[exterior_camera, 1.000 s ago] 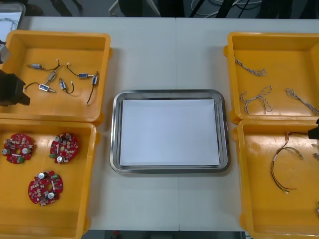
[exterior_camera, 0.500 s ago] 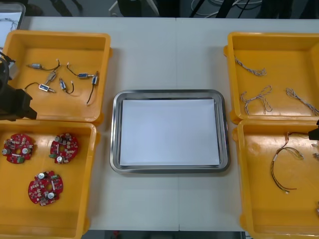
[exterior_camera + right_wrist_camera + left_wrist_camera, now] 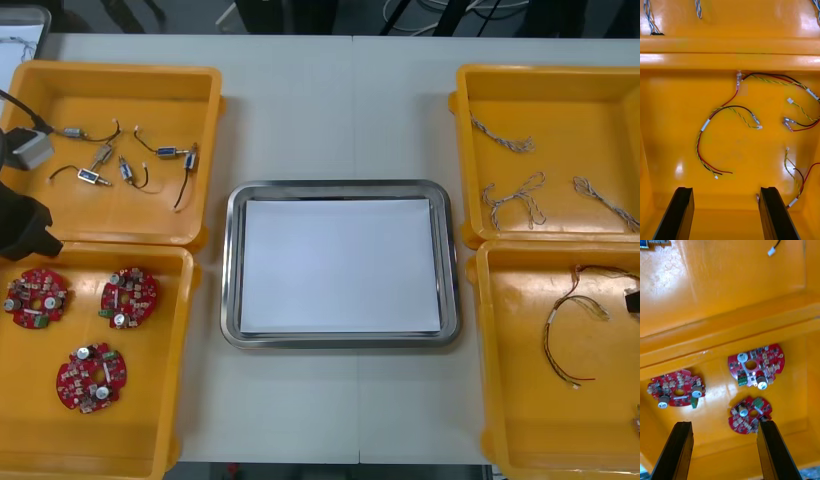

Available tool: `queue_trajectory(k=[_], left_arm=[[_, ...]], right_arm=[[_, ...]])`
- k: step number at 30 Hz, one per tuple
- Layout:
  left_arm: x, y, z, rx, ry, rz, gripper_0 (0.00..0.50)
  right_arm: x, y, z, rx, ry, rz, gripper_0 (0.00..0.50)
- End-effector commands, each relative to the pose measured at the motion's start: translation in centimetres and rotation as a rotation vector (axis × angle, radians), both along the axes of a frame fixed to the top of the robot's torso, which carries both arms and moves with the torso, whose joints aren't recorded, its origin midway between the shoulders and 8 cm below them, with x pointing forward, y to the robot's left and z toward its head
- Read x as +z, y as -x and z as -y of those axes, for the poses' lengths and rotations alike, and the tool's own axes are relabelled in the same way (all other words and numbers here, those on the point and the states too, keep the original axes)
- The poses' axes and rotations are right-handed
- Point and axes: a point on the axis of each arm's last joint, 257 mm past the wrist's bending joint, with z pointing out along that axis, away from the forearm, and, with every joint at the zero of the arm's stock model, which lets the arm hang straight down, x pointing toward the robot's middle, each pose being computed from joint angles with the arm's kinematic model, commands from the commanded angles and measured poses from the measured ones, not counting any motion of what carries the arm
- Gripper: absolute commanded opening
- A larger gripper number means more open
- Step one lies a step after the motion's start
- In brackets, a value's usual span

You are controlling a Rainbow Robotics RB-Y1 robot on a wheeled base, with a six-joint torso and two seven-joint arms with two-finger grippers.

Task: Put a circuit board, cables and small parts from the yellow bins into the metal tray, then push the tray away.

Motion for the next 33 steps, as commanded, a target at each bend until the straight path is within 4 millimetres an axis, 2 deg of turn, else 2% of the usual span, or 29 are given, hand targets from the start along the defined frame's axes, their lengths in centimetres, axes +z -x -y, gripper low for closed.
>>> queue_trajectory(k=[1, 4, 8, 9, 11, 15, 22, 28, 33], left_arm=[[0.3, 2.3, -1.3, -0.079, -0.086, -0.019, 0.500], [-0.1, 3.3, -0.5, -0.136, -0.101, -0.014, 0.500], [-1.3, 3.5, 1.7, -0.212, -0.084, 0.014, 0.500], [-1.3, 3.5, 1.7, -0.212, -0.084, 0.014, 0.500], [-2.3, 3.3, 3.0, -0.262, -0.082, 0.035, 0.500], [-4.2, 3.6, 4.4, -0.325, -0.090, 0.050, 0.500], [-6.4, 3.9, 5.3, -0.412, -0.126, 0.068, 0.500], [-8.6, 4.0, 5.2, -0.478, -0.167, 0.088, 0.500], [-10.0, 4.2, 5.3, -0.512, -0.175, 0.097, 0.500]], right_arm=[[-0.2, 1.3, 1.4, -0.019, 0.005, 0.028, 0.500], [-0.7, 1.8, 1.9, -0.026, 0.009, 0.042, 0.500], [-1.6, 2.4, 2.6, -0.042, 0.008, 0.048, 0.500], [-1.6, 2.4, 2.6, -0.042, 0.008, 0.048, 0.500], [-2.4, 2.9, 3.0, -0.051, 0.013, 0.048, 0.500], [-3.8, 3.6, 3.3, -0.050, 0.010, 0.052, 0.500], [-5.5, 4.6, 3.3, -0.043, 0.006, 0.062, 0.500], [-7.3, 5.3, 3.8, -0.039, 0.043, 0.064, 0.500], [-8.8, 5.8, 3.4, -0.036, 0.029, 0.048, 0.500]])
